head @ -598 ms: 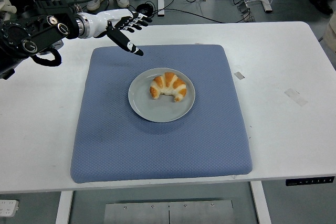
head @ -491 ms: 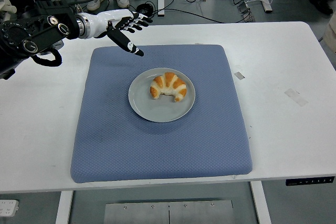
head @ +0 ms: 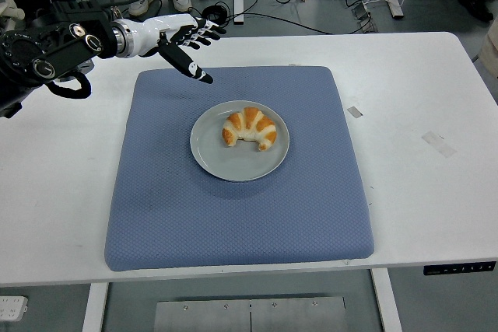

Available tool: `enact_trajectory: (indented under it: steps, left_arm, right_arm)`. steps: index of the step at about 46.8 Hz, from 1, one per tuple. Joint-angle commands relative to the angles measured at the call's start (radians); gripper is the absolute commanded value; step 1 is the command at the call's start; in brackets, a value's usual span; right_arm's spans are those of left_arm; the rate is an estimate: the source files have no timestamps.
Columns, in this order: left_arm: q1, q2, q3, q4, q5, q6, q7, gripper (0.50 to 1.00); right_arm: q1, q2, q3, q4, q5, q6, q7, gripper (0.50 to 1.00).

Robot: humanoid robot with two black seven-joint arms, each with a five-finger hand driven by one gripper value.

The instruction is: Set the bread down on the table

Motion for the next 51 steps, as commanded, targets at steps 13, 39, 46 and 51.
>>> enact_trajectory:
  steps: [13,39,46,51]
  left_arm:
    - [0.005,0.003,-0.015,0.000,0.000,-0.002,0.000,0.969]
    - [0.016,0.007,-0.015,0.001,0.000,-0.002,0.000,0.969]
    - [0.017,0.007,-0.015,0.001,0.000,0.000,0.000,0.969]
    - [0.017,0.009,-0.015,0.001,0.000,0.000,0.000,0.969]
  right_arm:
    - [0.000,0.000,0.000,0.000,0.000,0.000,0.000,1.000]
    - [0.000,0.000,0.000,0.000,0.000,0.000,0.000,1.000]
    - [0.000,0.000,0.000,0.000,0.000,0.000,0.000,1.000]
    - [0.000,0.000,0.000,0.000,0.000,0.000,-0.001,1.000]
